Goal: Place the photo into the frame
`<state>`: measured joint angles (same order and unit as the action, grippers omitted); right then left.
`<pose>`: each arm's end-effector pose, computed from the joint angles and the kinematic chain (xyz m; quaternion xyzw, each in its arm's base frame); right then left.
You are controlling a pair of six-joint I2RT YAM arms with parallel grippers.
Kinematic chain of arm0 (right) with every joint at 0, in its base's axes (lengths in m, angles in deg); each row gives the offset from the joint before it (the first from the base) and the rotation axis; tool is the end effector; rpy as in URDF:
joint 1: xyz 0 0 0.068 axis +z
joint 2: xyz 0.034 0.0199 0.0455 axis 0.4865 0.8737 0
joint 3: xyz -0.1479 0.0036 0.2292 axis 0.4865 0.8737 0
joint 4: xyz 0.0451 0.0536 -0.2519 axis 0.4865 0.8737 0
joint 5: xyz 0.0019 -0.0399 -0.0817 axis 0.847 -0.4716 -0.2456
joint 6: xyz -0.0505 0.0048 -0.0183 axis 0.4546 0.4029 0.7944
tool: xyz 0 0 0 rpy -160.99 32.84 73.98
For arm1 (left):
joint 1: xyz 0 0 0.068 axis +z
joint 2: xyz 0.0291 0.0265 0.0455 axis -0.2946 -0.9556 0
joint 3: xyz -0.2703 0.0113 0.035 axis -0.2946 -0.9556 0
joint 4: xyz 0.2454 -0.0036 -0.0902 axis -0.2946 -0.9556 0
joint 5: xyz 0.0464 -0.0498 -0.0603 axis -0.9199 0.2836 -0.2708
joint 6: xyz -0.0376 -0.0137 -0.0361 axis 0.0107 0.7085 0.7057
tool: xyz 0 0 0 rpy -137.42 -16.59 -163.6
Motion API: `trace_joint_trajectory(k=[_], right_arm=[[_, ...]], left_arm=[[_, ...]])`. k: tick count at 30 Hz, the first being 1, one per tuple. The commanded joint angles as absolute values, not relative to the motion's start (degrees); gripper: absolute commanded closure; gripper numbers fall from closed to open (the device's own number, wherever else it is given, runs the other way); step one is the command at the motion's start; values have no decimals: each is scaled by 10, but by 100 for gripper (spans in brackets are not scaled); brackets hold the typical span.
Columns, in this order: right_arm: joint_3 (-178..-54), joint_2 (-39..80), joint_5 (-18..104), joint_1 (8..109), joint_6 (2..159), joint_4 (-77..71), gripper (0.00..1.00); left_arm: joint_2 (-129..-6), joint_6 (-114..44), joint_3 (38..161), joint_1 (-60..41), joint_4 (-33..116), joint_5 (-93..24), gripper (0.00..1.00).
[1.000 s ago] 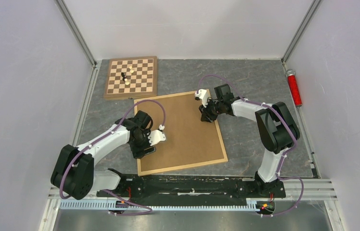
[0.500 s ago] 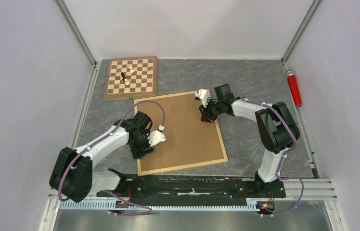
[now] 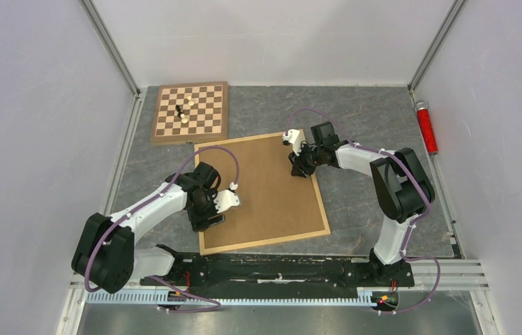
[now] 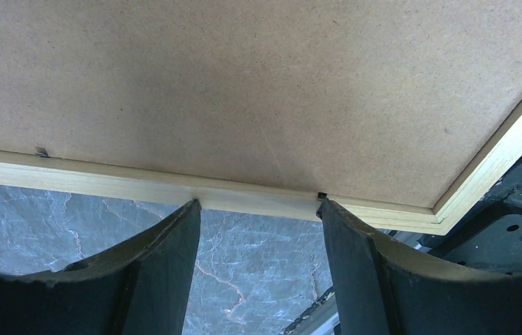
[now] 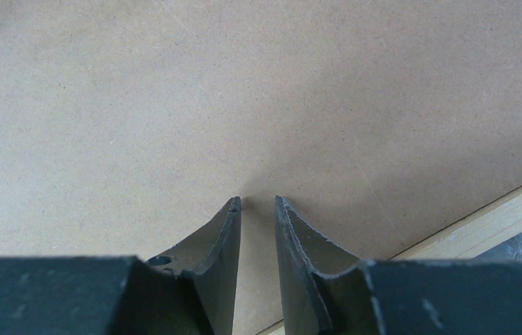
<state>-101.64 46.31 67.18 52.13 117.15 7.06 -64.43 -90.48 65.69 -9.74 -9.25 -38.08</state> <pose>0.3316 0.1614 0.1479 -0.4833 0.7854 0.2474 0.2972 0.1689 -0.0889 0.1711 0.5820 0.8093 -0.0310 0.0728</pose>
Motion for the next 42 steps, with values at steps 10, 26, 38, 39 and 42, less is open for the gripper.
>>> trace_joint_trajectory(k=[10,26,38,39,42], right_arm=[[-980,496,654,526,1165,185,73],[-979,495,655,524,1165,186,73],[-978,496,656,522,1166,186,73],[-978,495,656,522,1166,186,73],[-978,494,656,521,1165,186,73]], left_arm=[[-689,-898,652,-110,-47,-377,30],[-726,-865,652,-133,0,-389,30],[-741,-839,651,-159,20,-385,31],[-744,-837,652,-160,22,-385,31],[-752,-830,654,-167,28,-385,31]])
